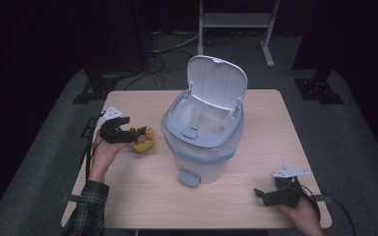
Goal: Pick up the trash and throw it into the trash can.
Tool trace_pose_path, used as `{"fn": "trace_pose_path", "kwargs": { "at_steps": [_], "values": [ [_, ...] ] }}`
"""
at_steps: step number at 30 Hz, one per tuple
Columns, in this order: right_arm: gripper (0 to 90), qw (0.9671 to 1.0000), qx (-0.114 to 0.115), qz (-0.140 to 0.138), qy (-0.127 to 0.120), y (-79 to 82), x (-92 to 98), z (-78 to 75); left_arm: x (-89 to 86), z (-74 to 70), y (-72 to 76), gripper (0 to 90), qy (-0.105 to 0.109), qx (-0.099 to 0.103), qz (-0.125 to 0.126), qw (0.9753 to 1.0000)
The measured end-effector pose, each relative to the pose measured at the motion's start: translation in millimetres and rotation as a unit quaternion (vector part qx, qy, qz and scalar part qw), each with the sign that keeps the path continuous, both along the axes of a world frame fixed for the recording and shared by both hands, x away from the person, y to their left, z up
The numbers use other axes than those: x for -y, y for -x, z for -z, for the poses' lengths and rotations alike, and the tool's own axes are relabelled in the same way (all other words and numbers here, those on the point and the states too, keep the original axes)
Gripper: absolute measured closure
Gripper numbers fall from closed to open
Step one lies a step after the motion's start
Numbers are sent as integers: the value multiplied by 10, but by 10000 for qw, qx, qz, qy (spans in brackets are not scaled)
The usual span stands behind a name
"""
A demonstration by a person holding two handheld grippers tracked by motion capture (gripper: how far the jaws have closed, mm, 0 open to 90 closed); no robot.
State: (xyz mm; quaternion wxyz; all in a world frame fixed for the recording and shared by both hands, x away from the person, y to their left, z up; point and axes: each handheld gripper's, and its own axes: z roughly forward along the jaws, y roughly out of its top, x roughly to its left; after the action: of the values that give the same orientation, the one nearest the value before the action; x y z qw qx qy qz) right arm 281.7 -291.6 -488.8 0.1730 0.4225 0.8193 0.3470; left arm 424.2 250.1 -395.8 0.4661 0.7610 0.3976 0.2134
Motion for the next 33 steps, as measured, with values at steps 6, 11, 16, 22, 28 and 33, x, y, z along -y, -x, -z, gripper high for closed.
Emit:
{"fn": "trace_pose_path", "kwargs": {
  "at_steps": [6,11,16,22,28,33],
  "values": [
    [2,10000,0,0,0,0,0,0,-39,73,-86,131,18,-101,-109,9999],
    [2,10000,-1,1,-2,0,0,0,-44,138,-130,130,-16,-148,-203,9997],
    [2,10000,-1,2,-2,0,0,0,-69,206,-156,115,-36,-258,-324,9991],
    [2,10000,-1,1,-2,0,0,0,-116,311,-179,116,-48,-407,-412,9983],
    [3,10000,-1,1,-2,0,0,0,-141,368,-182,125,0,-519,-433,9977],
    [2,10000,-1,1,-2,0,0,0,-131,418,-188,144,-15,-627,-410,9972]
  ]
}}
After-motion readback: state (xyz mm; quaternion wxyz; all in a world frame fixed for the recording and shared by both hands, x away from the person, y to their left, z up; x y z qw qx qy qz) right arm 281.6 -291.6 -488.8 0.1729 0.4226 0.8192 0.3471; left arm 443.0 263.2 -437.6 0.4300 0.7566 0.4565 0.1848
